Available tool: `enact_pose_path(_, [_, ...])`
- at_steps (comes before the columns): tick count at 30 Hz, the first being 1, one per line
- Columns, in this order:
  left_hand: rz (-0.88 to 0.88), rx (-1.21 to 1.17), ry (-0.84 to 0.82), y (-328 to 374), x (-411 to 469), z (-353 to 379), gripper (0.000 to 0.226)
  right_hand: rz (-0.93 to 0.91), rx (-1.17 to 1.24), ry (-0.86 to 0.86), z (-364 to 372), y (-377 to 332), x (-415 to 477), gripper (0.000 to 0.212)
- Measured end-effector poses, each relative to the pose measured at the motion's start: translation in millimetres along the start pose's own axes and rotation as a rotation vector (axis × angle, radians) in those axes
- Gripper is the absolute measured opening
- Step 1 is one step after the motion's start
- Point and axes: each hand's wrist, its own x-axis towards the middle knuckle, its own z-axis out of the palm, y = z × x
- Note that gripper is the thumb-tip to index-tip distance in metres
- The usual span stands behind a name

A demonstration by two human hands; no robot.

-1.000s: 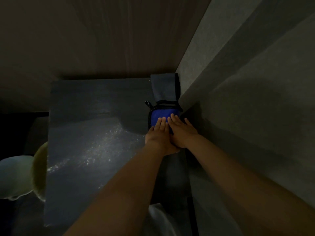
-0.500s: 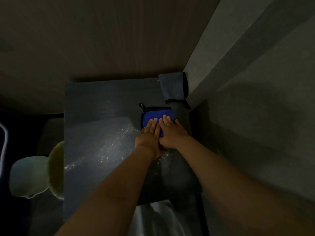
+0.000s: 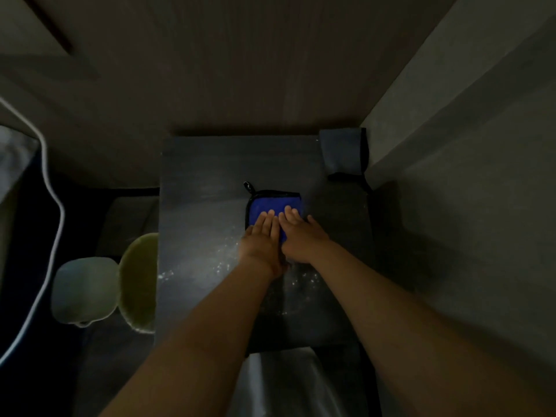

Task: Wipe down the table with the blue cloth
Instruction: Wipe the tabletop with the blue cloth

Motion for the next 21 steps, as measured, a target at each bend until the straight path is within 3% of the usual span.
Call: enact_pose_path(21, [-0.133, 0.012, -0.025, -108.6, -42.2, 20.6, 0.108, -0.089, -0.060, -0.022, 10.3, -127.8, 16.6, 0.071])
